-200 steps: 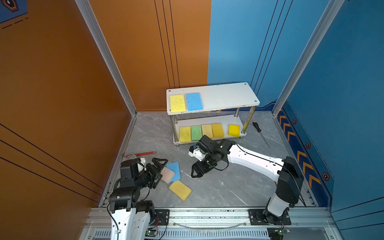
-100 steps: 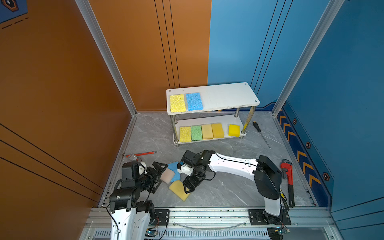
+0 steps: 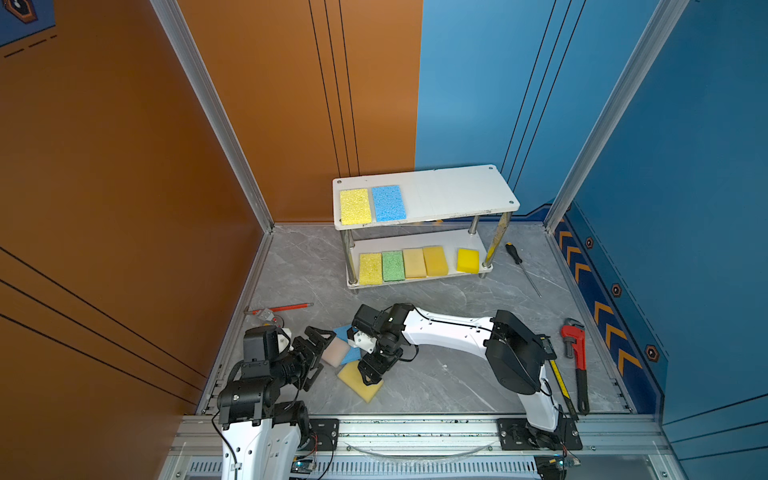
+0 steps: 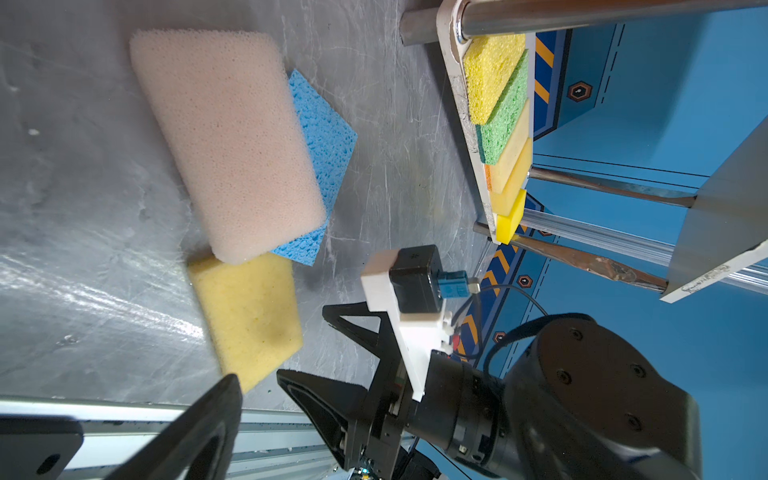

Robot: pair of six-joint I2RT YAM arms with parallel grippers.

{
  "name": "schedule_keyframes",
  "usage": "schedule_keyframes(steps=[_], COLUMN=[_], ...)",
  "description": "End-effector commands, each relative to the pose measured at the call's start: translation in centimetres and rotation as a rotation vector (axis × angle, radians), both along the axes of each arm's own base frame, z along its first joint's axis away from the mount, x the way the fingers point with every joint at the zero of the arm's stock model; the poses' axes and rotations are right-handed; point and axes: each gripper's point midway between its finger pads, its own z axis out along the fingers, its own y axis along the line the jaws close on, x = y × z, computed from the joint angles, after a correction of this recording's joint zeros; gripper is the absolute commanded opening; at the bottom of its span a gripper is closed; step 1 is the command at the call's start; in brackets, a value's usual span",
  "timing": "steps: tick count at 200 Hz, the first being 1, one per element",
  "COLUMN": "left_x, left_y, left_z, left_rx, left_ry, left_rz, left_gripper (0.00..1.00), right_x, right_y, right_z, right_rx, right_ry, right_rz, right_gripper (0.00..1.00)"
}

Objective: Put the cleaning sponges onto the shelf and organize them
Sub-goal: 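Lower the open right gripper over the pale yellow sponge on the table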

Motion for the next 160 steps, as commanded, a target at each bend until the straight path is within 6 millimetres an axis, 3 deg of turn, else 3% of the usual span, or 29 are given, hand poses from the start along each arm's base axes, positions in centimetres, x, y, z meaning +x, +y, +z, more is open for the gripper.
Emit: schedule_keyframes(steps=[1,73,160], left_x=[-0.6,-1.0,-1.0], left_y=[0.2,0.0,0.0], left_z=[-0.7,-1.5,-1.6], left_rx=[0.026,0.017,0.015], left_ry=[0.017,0.044,0.047], left_rz=[-0.007,-0.009,-0.01], left_gripper=[0.99,0.99,0.99], right_x=[0.8,1.2,1.3], right_y=[0.2,0.1,0.2], right_z=[-0.9,-2.4,-2.8], right_rx=[-0.031,-0.068,-0.083], right_ry=[-0.031,-0.044,-0.057], right_rz=[-0.016,-0.024,-0.027], right_gripper=[0.72,0.63,0.37])
